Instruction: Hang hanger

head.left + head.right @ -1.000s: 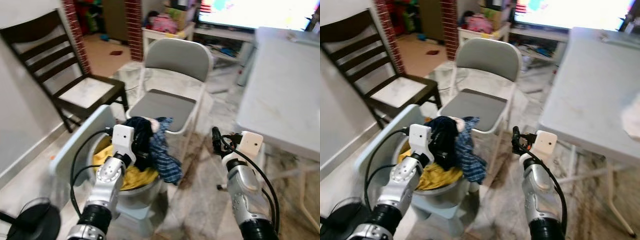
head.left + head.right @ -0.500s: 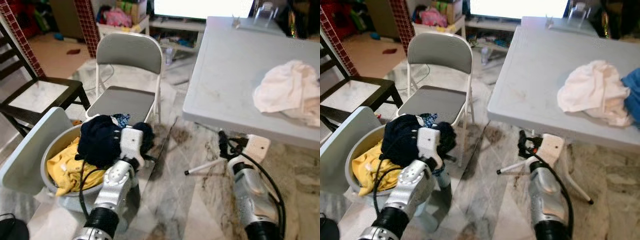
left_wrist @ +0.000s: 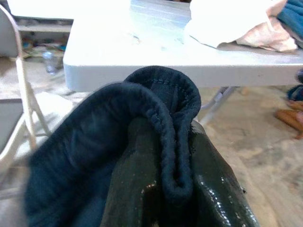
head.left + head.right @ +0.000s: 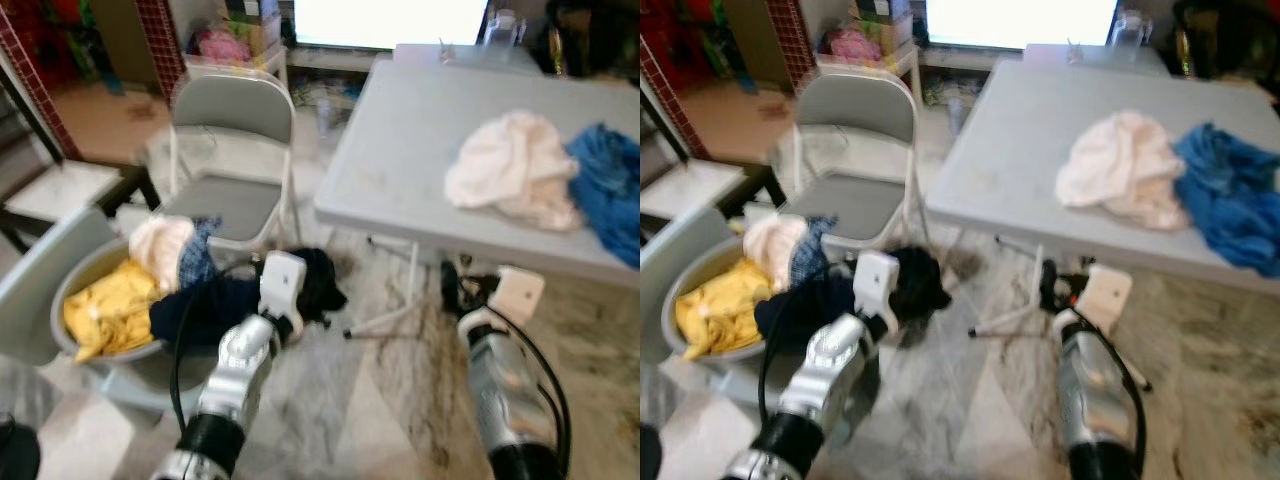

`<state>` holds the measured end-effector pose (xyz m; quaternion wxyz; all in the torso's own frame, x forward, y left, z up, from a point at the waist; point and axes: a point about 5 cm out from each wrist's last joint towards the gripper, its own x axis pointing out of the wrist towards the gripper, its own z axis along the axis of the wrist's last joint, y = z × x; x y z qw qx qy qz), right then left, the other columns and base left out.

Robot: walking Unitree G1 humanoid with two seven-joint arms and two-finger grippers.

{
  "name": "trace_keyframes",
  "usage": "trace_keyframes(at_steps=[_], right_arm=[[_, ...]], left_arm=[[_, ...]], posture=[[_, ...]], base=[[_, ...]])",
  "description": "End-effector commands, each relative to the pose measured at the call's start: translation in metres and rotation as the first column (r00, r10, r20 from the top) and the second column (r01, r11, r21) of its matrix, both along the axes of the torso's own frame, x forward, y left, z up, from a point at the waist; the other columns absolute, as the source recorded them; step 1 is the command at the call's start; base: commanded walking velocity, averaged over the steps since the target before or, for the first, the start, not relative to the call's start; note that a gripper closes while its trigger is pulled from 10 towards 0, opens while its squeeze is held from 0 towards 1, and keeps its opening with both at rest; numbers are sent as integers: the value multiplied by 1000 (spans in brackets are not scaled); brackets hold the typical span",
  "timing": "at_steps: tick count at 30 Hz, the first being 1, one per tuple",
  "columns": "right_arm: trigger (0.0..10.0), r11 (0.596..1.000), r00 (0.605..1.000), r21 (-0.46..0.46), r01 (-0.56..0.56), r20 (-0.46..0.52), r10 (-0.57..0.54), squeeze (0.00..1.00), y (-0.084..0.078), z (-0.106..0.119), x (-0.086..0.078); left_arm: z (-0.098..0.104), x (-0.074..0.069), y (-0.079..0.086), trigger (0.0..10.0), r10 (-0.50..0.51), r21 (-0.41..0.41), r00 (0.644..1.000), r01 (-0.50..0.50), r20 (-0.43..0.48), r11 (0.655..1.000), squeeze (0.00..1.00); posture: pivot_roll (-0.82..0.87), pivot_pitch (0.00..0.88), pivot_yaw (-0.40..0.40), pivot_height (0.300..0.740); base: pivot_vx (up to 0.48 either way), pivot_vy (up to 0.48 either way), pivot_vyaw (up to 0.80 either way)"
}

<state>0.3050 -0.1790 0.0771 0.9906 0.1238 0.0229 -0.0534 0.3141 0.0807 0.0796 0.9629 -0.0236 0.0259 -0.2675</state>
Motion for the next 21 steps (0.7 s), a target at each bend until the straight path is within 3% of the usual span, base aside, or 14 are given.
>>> trace_keyframes(at_steps=[1, 21], right_arm=[[10000, 1000, 1000, -12, 12, 11, -12, 0, -6, 4, 1], [10000, 1000, 1000, -12, 12, 11, -12, 0, -6, 4, 1]], left_arm=[[7, 1, -6, 10000, -15, -7, 1000, 15, 26, 1000, 0], [7, 1, -6, 10000, -15, -7, 1000, 15, 26, 1000, 0]], posture=[[3, 91, 10, 740], [3, 91, 10, 740]], base=[[0, -289, 0], [0, -289, 0]])
